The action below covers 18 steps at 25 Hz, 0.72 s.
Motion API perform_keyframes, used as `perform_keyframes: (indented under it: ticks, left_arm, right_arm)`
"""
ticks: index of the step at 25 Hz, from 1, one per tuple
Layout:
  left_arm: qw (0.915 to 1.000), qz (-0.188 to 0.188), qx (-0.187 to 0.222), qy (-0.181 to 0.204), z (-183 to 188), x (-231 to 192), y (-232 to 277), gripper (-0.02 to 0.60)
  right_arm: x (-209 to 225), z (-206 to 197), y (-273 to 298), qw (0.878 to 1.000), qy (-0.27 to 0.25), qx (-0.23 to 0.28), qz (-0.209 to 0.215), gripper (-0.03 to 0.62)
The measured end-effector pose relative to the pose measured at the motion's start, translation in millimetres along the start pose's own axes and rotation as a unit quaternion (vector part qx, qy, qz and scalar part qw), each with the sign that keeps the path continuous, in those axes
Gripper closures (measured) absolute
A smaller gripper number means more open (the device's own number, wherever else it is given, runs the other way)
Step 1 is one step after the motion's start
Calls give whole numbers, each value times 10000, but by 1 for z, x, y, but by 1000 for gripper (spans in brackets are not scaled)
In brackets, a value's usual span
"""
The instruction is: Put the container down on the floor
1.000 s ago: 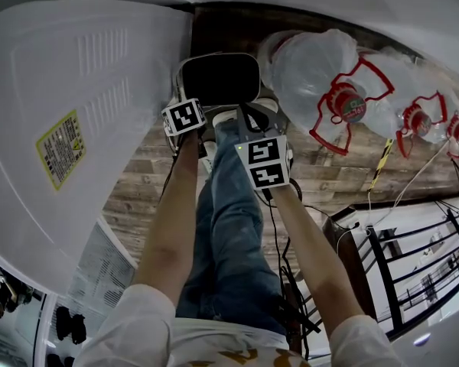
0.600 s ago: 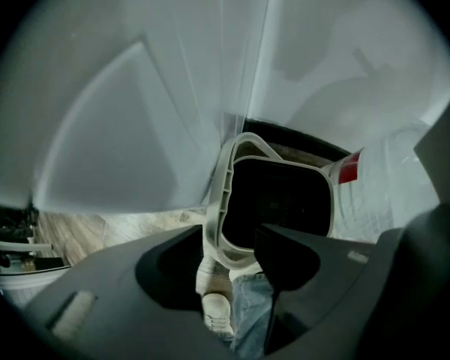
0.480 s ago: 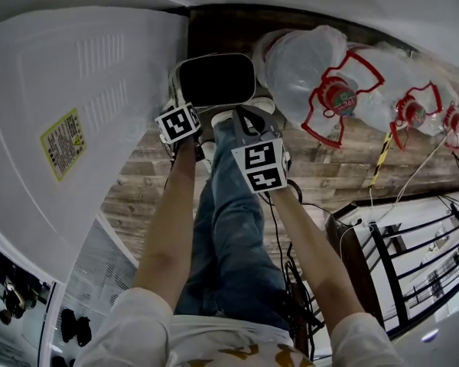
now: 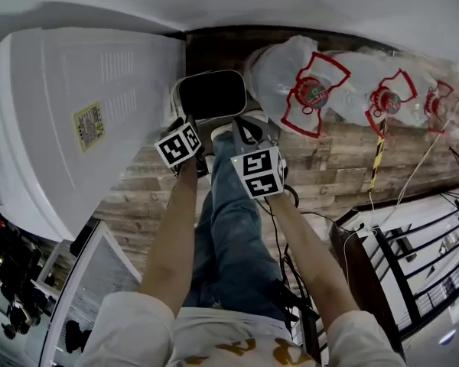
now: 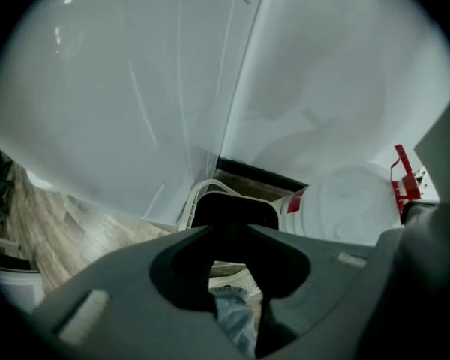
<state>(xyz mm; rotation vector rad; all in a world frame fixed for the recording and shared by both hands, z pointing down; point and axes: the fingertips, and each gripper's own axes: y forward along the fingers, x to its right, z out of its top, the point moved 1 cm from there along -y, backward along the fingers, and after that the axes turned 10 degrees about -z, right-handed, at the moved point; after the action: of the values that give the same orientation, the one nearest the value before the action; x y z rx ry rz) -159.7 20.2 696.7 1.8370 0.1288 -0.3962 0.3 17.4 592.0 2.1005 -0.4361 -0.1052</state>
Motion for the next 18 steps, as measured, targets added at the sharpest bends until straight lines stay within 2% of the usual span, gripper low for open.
perform_keyframes:
  ticks: [3, 6, 9, 13, 18]
  left_arm:
    - [9995, -100, 170, 244, 7, 14, -21, 513]
    - [9984, -235, 404, 311, 17, 26, -46, 580]
    - [9968, -461, 595, 258, 28, 40, -67, 581]
    - [9956, -592, 656, 298, 32, 51, -93, 581]
    - [9918, -838, 685, 686, 34, 75, -130, 581]
  right_arm:
    - [2, 6, -19, 9999, -58, 86, -41, 566]
    - [2, 12, -38, 9998, -100, 146, -121, 566]
    - [3, 21, -52, 9995, -98, 211, -208, 566]
    - [6, 39, -77, 9988, -189, 351, -296, 566]
    - [10, 67, -104, 9974, -204, 542, -422, 566]
